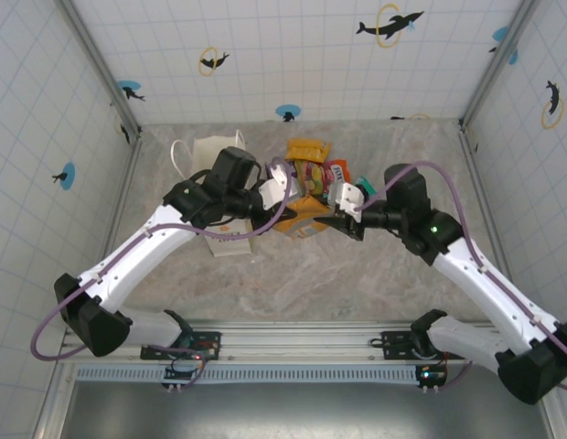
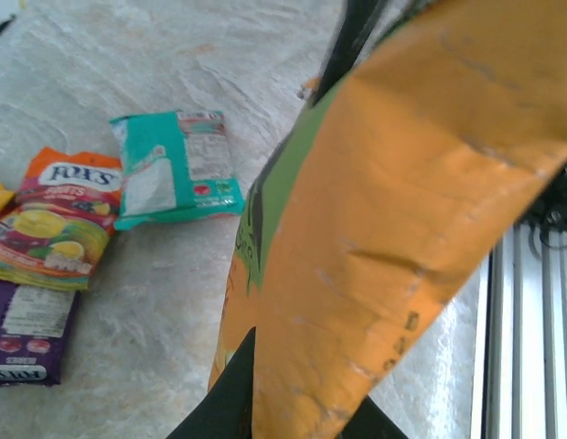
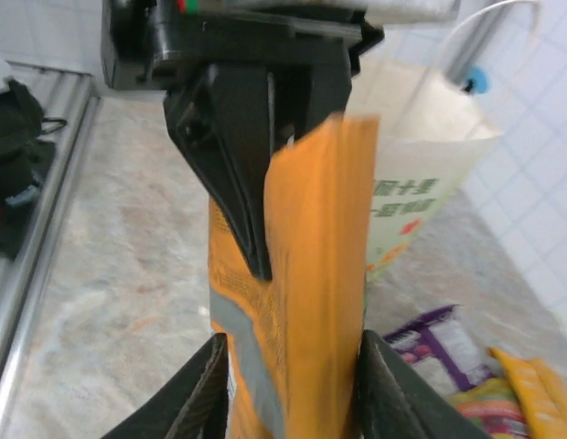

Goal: Place the snacks into the paper bag

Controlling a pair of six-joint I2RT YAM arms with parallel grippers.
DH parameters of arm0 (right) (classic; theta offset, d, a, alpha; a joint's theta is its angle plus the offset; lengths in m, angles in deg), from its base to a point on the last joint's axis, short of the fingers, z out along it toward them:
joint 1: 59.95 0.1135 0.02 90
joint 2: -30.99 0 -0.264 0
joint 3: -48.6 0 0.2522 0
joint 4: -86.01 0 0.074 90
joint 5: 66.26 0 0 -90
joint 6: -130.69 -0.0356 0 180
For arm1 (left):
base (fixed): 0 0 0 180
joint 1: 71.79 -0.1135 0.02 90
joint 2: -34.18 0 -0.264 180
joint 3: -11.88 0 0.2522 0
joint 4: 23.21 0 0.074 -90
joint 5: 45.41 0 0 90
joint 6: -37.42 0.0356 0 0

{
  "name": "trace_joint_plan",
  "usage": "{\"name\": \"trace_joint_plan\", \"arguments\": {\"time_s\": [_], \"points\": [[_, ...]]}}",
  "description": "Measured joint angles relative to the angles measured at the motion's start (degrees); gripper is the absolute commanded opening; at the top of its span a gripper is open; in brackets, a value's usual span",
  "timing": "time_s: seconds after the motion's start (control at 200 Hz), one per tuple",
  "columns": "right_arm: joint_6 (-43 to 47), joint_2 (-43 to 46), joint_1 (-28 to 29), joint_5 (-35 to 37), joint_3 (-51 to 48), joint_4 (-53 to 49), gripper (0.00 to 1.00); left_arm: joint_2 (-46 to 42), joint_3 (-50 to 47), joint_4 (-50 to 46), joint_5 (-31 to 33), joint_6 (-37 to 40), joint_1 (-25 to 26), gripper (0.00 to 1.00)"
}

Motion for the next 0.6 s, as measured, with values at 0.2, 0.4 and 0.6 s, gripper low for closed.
{"name": "trace_joint_plan", "arguments": {"time_s": [0.2, 0.4, 0.6], "points": [[-9.9, 8.2, -2.9, 12.7, -10.1, 14.1, 0.60, -3.3, 0.0, 7.8, 4.3, -6.6, 0.0, 0.11], [-18.2, 10.6, -6.2, 20.2, -14.6, 22.0, 0.60, -7.6, 0.0, 18.5, 15.1, -13.0, 0.2, 0.08], [-23.3, 8.2, -6.4, 22.5, -15.3, 24.2, 0.60, -10.1, -0.2, 28.0, 26.6, -16.2, 0.2, 0.08]]}}
